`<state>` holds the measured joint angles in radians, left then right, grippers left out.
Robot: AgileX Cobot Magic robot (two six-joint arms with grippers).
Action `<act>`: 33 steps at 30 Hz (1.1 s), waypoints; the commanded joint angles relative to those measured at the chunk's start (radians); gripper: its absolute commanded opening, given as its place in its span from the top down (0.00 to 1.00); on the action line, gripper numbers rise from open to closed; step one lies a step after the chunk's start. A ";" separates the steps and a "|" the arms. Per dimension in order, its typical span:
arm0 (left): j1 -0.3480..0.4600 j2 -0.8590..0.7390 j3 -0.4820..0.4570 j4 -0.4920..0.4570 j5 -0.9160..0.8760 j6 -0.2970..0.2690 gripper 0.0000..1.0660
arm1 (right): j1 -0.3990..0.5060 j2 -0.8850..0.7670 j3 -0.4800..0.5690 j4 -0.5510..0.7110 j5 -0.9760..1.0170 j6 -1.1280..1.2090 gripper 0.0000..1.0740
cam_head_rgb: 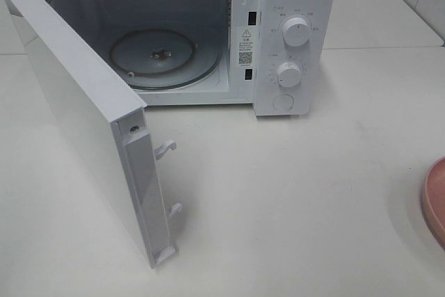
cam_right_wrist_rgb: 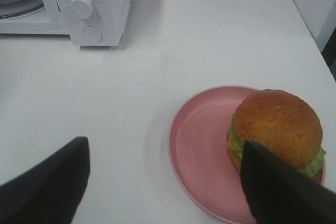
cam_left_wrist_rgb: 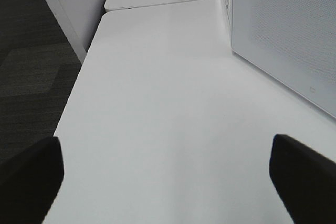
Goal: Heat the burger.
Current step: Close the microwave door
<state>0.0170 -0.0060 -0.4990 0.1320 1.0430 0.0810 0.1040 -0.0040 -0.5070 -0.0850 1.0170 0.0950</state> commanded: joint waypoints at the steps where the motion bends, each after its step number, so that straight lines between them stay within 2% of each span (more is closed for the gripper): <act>1: -0.001 -0.017 0.001 -0.004 -0.011 -0.002 0.06 | -0.007 -0.026 0.002 -0.001 -0.009 -0.014 0.29; 26: -0.004 -0.017 0.001 -0.014 -0.010 -0.003 0.06 | -0.007 -0.026 0.002 0.000 -0.009 -0.014 0.29; 33: -0.004 0.018 -0.047 -0.031 -0.098 -0.011 0.09 | -0.007 -0.026 0.002 0.000 -0.009 -0.014 0.29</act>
<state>0.0170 0.0080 -0.5360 0.1090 0.9670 0.0800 0.1040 -0.0040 -0.5070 -0.0850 1.0170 0.0920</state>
